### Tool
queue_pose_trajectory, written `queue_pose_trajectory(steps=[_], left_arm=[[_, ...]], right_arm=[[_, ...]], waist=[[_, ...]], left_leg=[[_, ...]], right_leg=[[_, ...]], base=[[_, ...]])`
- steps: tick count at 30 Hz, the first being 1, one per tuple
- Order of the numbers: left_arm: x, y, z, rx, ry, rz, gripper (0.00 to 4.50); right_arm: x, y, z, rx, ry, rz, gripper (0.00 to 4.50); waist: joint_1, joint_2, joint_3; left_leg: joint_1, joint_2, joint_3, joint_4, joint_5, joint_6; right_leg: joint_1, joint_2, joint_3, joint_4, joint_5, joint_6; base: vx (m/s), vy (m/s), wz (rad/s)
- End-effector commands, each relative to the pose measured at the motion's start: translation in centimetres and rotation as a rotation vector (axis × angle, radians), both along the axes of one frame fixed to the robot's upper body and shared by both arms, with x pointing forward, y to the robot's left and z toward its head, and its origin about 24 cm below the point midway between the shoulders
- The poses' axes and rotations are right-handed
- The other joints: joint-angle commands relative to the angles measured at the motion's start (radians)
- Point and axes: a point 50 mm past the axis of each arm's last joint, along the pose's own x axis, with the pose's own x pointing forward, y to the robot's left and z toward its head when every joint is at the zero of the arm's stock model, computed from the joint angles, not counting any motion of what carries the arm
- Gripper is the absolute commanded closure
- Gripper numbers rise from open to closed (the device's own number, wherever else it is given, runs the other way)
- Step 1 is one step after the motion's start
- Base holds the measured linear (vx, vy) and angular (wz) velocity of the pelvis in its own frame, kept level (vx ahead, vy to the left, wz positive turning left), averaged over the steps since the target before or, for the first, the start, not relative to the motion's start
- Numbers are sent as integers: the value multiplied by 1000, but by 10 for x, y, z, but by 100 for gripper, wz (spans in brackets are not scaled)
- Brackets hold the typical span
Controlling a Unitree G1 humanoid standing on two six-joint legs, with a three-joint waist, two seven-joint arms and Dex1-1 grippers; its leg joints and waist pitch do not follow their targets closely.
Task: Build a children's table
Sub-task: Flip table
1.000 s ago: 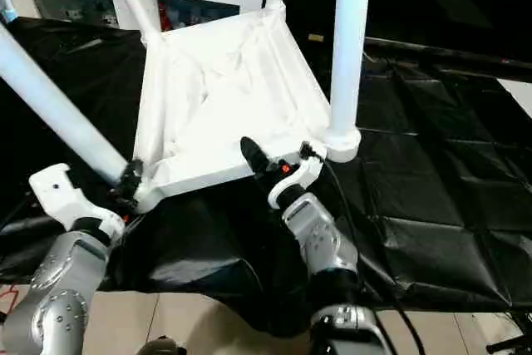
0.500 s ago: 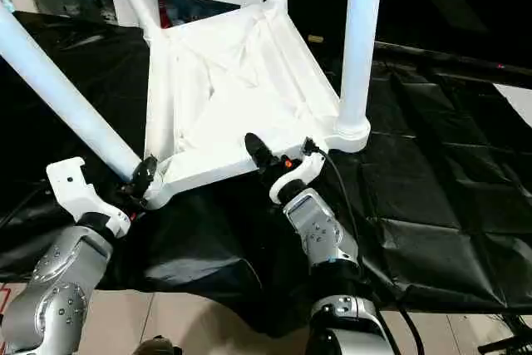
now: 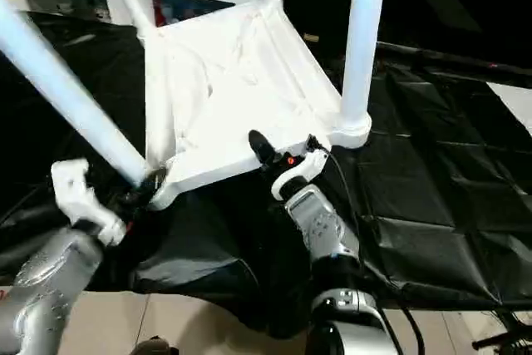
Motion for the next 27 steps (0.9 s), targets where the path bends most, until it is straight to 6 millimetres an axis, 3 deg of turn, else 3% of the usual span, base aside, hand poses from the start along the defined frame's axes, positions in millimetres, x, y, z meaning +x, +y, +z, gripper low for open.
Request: queue_pose_trajectory(steps=[1,2,3,5,9,11,12,16,21,22,27], left_arm=[[-5,-8,-2,5,13,-96,56],[-7,-7,-2,23,16,-113,47],[-13,-4,-3,72,24,-153,33],[-20,0,-1,102,33,-168,19],[-28,-2,5,131,26,-233,2],[-34,-6,7,222,21,-314,2],[-34,-7,8,234,14,-317,0],[-30,-14,22,259,-49,-350,0],[-31,-25,38,253,-98,-431,0],[-34,-31,47,276,-121,-503,0],[-31,-39,66,300,-194,-544,0]], right_arm=[[12,-16,22,-124,-115,-59,198],[12,-18,24,-132,-120,-66,198],[14,-23,27,-163,-127,-83,198],[16,-29,32,-221,-138,-97,198],[18,-38,41,-269,-165,-134,198],[18,-48,48,-314,-184,-183,198],[18,-50,48,-321,-184,-189,198],[17,-59,51,-382,-196,-216,199],[16,-68,54,-462,-180,-264,200],[14,-69,55,-517,-188,-275,200],[7,-71,54,-641,-196,-291,204]], waist=[[-3,12,-57],[-4,11,-56],[-2,17,-55],[-5,12,-55],[2,15,-50],[5,11,-48],[7,14,-48],[11,12,-50],[12,9,-52],[13,15,-54],[10,17,-51]], left_leg=[[22,35,-12,-75,-51,-38],[23,36,-11,-76,-62,-40],[23,35,-13,-77,-68,-43],[23,36,-12,-78,-79,-45],[29,39,-11,-83,-120,-60],[28,38,-11,-85,-140,-65],[31,38,-10,-86,-145,-66],[29,36,-10,-85,-144,-85],[27,33,-9,-82,-124,-85],[27,30,-9,-78,-101,-82],[25,29,-9,-79,-113,-103]], right_leg=[[20,-64,44,-55,101,-96],[19,-63,45,-55,94,-97],[19,-64,44,-55,88,-97],[20,-63,44,-55,77,-93],[13,-64,45,-59,23,-95],[12,-64,46,-63,-22,-75],[10,-63,47,-64,-33,-65],[10,-62,47,-62,-15,-61],[12,-61,47,-57,14,-63],[12,-58,46,-54,37,-59],[12,-55,46,-54,31,-49]], base=[[0,0,0],[0,0,0],[0,0,0],[0,0,0],[0,0,0],[0,0,0],[0,0,0],[0,0,0],[0,0,0],[0,0,0],[0,0,0]])
